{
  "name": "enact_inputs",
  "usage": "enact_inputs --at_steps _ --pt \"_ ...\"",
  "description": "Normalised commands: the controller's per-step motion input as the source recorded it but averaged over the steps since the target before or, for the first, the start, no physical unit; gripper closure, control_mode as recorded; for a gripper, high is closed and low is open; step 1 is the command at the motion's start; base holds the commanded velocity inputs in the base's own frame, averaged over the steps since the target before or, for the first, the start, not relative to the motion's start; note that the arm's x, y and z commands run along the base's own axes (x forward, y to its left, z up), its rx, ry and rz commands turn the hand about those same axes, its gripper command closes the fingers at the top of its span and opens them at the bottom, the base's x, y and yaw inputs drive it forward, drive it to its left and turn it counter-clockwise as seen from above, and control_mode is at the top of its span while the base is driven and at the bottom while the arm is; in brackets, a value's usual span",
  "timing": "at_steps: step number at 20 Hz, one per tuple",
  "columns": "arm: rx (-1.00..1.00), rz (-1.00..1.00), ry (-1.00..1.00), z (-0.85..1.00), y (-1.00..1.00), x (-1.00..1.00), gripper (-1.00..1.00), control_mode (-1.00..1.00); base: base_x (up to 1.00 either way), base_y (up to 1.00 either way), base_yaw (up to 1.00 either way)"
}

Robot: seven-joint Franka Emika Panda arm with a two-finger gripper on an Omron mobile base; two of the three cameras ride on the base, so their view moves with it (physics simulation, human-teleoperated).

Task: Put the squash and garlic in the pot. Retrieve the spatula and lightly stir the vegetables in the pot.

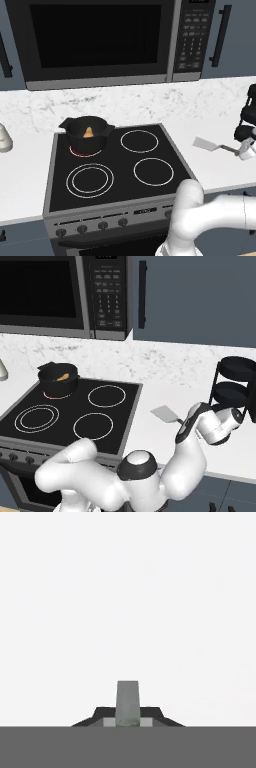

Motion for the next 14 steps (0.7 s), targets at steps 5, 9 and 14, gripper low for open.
enact_inputs --at_steps 5,9,14 --pt "-0.08 0.00 -0.40 0.43 0.28 -0.97 1.00 -1.00 0.00 0.00 0.00" --pt "-0.35 0.00 -0.63 0.72 0.87 -1.00 1.00 -1.00 0.00 0.00 0.00" --pt "-0.50 0.04 -0.60 0.83 1.00 -0.85 1.00 -1.00 0.00 0.00 0.00"
